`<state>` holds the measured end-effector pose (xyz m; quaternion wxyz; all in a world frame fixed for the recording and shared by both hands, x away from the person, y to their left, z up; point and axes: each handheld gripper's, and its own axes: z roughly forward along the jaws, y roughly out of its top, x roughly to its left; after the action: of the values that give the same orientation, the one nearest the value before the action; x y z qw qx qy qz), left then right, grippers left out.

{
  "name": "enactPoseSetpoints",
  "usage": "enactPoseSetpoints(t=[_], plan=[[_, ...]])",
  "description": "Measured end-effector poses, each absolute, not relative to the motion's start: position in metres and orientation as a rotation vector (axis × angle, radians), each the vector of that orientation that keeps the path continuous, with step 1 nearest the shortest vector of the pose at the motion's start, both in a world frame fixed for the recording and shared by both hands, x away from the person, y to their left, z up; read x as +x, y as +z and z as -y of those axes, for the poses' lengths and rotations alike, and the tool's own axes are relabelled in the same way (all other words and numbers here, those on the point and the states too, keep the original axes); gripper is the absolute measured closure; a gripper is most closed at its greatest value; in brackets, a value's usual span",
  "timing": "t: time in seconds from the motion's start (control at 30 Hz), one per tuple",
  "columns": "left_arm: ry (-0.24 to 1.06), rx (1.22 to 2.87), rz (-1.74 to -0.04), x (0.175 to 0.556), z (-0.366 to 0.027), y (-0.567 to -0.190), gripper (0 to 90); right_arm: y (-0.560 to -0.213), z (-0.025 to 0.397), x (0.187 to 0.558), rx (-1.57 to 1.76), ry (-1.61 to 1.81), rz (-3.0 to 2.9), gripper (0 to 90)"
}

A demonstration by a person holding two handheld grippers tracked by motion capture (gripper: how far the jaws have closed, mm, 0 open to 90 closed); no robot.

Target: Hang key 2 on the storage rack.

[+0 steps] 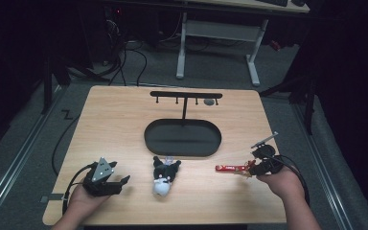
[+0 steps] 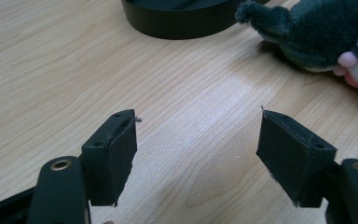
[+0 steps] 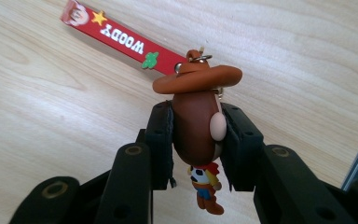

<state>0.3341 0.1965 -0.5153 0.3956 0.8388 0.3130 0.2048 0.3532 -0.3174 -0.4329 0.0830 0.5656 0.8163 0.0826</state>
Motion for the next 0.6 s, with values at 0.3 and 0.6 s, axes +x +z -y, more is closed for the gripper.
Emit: enactPoseSetpoints(t=[0.3,0.6], plan=[[0.517,2.119,-0.797,0.335,-0.197,-0.515,28.7,-0.391,0.301,0.355,1.626,0.254,-2.429,67.2],[0.507,2.129,-0.783,0.333,-0.195,-0.515,28.6,-0.362,0.287,0.359,1.592,0.299,-2.423,67.3]])
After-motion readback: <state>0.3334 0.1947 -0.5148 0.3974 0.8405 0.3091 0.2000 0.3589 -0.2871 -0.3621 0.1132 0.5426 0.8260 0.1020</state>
